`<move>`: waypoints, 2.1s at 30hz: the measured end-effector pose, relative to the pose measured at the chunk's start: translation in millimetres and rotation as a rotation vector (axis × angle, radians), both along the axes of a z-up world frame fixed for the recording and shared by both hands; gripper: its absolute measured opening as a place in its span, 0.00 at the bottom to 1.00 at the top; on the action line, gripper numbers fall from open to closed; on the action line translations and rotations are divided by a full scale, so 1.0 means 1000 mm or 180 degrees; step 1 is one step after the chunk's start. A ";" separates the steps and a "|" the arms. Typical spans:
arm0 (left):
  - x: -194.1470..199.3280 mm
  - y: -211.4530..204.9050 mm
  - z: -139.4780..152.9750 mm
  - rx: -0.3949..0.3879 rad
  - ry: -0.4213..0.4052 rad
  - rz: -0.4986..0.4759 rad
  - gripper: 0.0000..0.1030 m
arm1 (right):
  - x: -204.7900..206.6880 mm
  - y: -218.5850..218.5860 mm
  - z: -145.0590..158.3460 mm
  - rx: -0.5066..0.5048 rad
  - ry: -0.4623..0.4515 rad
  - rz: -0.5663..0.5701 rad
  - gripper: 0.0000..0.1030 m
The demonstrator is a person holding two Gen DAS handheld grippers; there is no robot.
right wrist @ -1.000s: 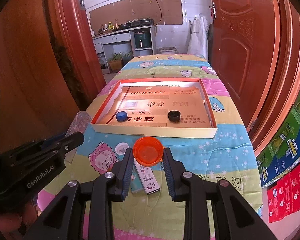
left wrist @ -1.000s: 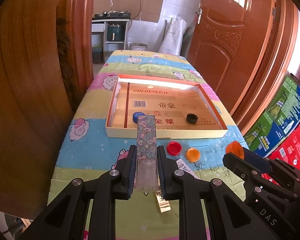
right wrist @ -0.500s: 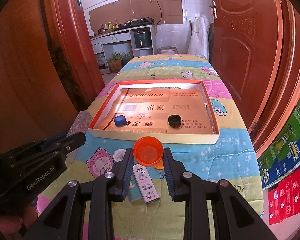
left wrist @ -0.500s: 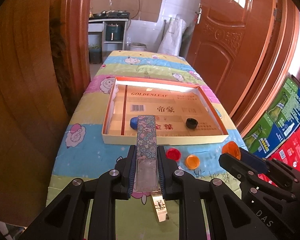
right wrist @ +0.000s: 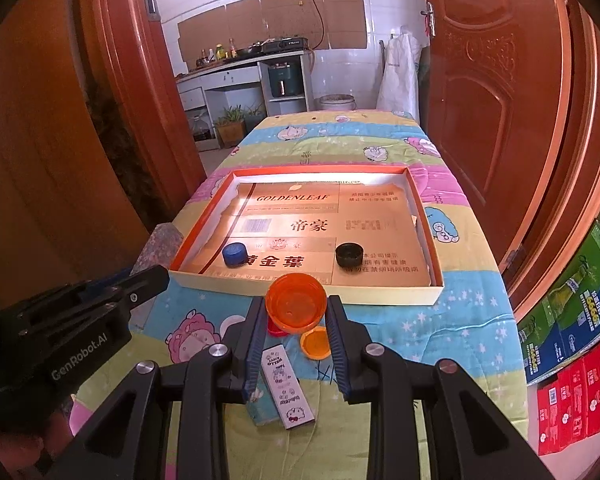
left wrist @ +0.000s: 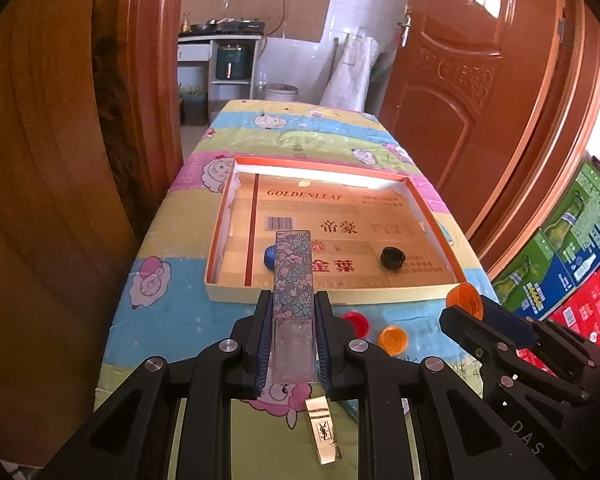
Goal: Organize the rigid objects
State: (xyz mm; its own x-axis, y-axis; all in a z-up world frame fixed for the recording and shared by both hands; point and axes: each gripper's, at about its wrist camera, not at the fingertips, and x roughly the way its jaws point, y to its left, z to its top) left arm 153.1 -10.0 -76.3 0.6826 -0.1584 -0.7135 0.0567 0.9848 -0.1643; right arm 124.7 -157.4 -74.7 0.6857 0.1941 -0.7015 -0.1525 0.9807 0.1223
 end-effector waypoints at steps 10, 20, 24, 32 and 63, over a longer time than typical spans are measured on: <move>0.021 0.001 -0.013 -0.0115 0.0123 -0.0053 0.20 | 0.013 -0.006 -0.008 0.0038 0.0017 -0.0020 0.29; 0.056 -0.021 -0.027 -0.0145 0.0258 -0.0193 0.20 | 0.043 -0.023 -0.018 0.0067 0.0019 -0.0184 0.29; 0.069 -0.031 -0.033 -0.0133 0.0297 -0.0247 0.20 | 0.058 -0.033 -0.023 0.0055 0.0037 -0.0277 0.29; 0.093 -0.048 -0.043 -0.0076 0.0362 -0.0282 0.19 | 0.085 -0.051 -0.034 0.0045 0.0089 -0.0401 0.29; 0.135 -0.069 -0.074 0.0227 0.0544 -0.0214 0.20 | 0.129 -0.062 -0.063 -0.0058 0.0365 -0.0426 0.29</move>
State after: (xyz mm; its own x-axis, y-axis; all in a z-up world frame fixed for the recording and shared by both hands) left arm 287.7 -78.6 -150.0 0.5402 -0.1444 -0.8291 0.1001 0.9892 -0.1071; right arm 254.0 -219.6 -137.8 0.6199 0.0931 -0.7791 -0.0066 0.9935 0.1135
